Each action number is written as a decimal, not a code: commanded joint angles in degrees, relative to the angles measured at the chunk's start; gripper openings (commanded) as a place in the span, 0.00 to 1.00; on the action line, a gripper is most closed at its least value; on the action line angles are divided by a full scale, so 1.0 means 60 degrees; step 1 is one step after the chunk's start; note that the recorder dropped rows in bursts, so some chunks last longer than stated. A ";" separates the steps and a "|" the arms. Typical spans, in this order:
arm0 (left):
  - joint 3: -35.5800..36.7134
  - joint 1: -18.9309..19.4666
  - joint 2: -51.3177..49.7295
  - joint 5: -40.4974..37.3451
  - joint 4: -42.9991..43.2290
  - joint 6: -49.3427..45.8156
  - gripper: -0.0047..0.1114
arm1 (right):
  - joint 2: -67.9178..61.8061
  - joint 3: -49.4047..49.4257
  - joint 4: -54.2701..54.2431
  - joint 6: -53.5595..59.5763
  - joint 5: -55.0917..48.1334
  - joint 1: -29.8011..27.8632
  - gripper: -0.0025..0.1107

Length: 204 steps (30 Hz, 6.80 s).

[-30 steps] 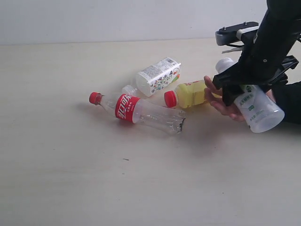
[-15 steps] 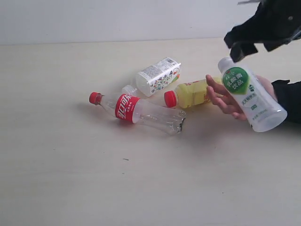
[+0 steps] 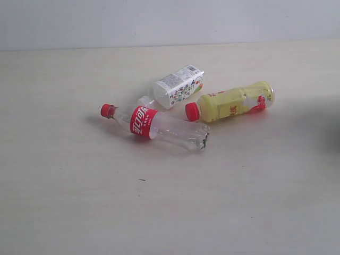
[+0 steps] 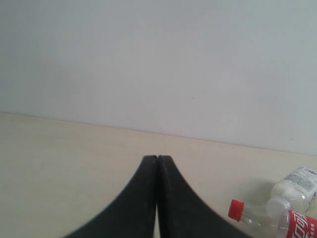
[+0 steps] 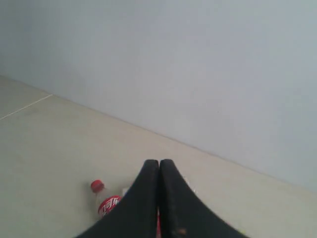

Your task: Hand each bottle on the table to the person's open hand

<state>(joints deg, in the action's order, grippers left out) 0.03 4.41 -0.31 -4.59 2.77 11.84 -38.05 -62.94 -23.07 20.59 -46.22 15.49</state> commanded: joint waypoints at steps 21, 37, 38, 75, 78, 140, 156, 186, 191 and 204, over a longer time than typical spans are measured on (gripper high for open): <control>-0.0004 0.0024 0.0051 0.0077 0.0006 0.0071 0.06 | 0.3770 0.7114 -0.0107 -0.0843 0.5268 -0.0023 0.02; -0.0004 0.0024 0.0051 0.0077 0.0006 0.0071 0.06 | 0.3724 0.7227 0.2750 -0.1938 0.3446 -0.0023 0.02; -0.0004 0.0024 0.0051 0.0077 0.0006 0.0071 0.06 | 0.3724 0.7356 0.2705 -0.1938 0.3508 -0.0023 0.02; -0.0004 0.0024 0.0051 0.0077 0.0006 0.0071 0.06 | 0.5665 0.7996 0.1956 -0.1938 0.4567 -0.0023 0.02; -0.0004 0.0024 0.0051 0.0077 0.0006 0.0071 0.06 | 0.5706 0.7996 0.1956 -0.1938 0.4584 -0.0023 0.02; -0.0004 0.0024 0.0051 0.0077 0.0006 0.0071 0.06 | -1.3136 -0.4245 0.3962 0.2473 -0.1228 0.3646 0.61; -0.0004 0.0024 0.0051 0.0077 0.0006 0.0071 0.06 | -1.3930 -0.4245 0.3650 0.2640 0.0350 0.3861 0.66; -0.0004 0.0024 0.0051 0.0077 0.0006 0.0071 0.06 | -1.4810 -0.4245 0.3065 0.2067 -0.0098 0.3861 0.23; -0.0004 0.0024 0.0051 0.0077 0.0006 0.0071 0.06 | -1.4355 -0.4245 0.2059 0.2116 -0.0362 0.3861 0.02; -0.0004 0.0024 0.0051 0.0077 0.0006 0.0071 0.06 | -1.0741 -0.4245 0.1672 -0.0823 -0.1659 0.3861 0.02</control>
<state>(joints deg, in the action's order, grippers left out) 0.03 4.41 -0.31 -4.59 2.77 11.84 -108.68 -88.16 -16.08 21.77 -55.61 38.59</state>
